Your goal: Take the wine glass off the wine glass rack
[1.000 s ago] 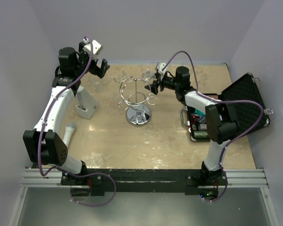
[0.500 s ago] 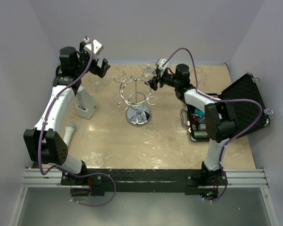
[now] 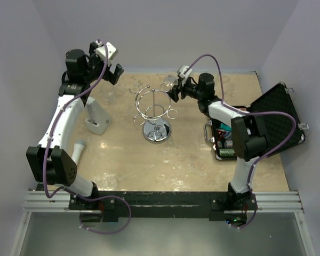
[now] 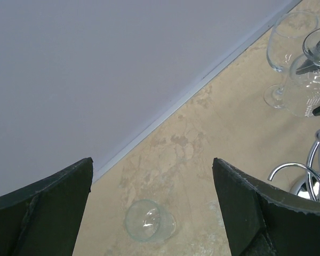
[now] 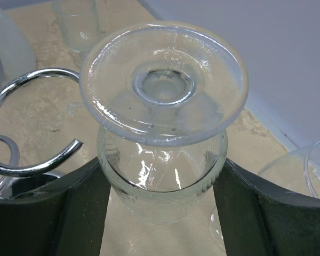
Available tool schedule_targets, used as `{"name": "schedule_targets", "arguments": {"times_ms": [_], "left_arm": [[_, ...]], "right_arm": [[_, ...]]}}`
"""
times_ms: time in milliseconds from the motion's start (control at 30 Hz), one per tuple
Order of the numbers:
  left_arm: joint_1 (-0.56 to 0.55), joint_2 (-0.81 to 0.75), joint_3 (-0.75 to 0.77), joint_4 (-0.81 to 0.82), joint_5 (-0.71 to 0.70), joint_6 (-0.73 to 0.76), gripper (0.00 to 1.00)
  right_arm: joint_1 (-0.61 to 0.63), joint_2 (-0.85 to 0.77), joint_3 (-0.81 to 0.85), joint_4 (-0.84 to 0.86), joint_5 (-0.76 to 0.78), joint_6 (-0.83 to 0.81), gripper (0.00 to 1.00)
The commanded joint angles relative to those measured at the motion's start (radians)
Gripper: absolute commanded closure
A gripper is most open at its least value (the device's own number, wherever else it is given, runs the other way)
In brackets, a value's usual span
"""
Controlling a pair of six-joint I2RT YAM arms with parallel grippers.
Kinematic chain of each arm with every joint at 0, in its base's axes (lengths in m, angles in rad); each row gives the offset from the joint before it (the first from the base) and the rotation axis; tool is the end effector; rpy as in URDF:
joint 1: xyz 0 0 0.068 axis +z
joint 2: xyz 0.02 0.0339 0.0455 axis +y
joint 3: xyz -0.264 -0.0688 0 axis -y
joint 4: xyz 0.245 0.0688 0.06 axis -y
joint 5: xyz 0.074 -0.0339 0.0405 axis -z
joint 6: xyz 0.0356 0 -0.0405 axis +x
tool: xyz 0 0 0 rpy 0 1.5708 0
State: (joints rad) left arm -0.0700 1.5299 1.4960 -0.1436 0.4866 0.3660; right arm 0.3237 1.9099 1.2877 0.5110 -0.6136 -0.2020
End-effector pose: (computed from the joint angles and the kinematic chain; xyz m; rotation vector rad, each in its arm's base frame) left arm 0.3579 -0.0418 0.4103 0.7105 1.5795 -0.2071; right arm 0.4147 0.1608 0.2570 -0.8713 1.4569 0.6053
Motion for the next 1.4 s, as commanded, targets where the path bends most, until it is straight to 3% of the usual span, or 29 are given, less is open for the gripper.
{"name": "schedule_targets", "arguments": {"times_ms": [0,300,600,733,900,1067,1200,1367], "left_arm": [[-0.020,-0.007,0.066,0.021,0.010,0.077,0.02],[-0.071,-0.002,0.078,0.007,-0.036,0.142,0.02],[-0.194,-0.051,0.047,0.068,-0.094,0.250,0.02],[-0.247,-0.123,-0.046,0.202,-0.143,0.321,0.01],[-0.335,-0.206,-0.204,0.410,-0.184,0.496,0.00],[-0.396,-0.217,-0.242,0.461,-0.183,0.574,0.00],[-0.451,-0.217,-0.344,0.648,-0.223,0.680,0.00],[-0.501,-0.206,-0.414,0.785,-0.215,0.772,0.00]], "right_arm": [[-0.014,-0.106,-0.011,0.063,0.041,0.000,1.00],[-0.035,-0.228,-0.037,-0.040,0.106,0.038,1.00],[-0.063,-0.399,-0.059,-0.069,0.111,0.085,1.00],[-0.063,-0.448,-0.039,-0.052,0.078,0.169,1.00],[-0.064,-0.442,0.005,-0.003,-0.017,0.396,1.00],[-0.064,-0.404,0.060,0.099,-0.159,0.588,1.00],[-0.064,-0.373,0.068,0.228,-0.288,0.755,0.98],[-0.064,-0.370,0.059,0.290,-0.302,0.818,0.99]]}}
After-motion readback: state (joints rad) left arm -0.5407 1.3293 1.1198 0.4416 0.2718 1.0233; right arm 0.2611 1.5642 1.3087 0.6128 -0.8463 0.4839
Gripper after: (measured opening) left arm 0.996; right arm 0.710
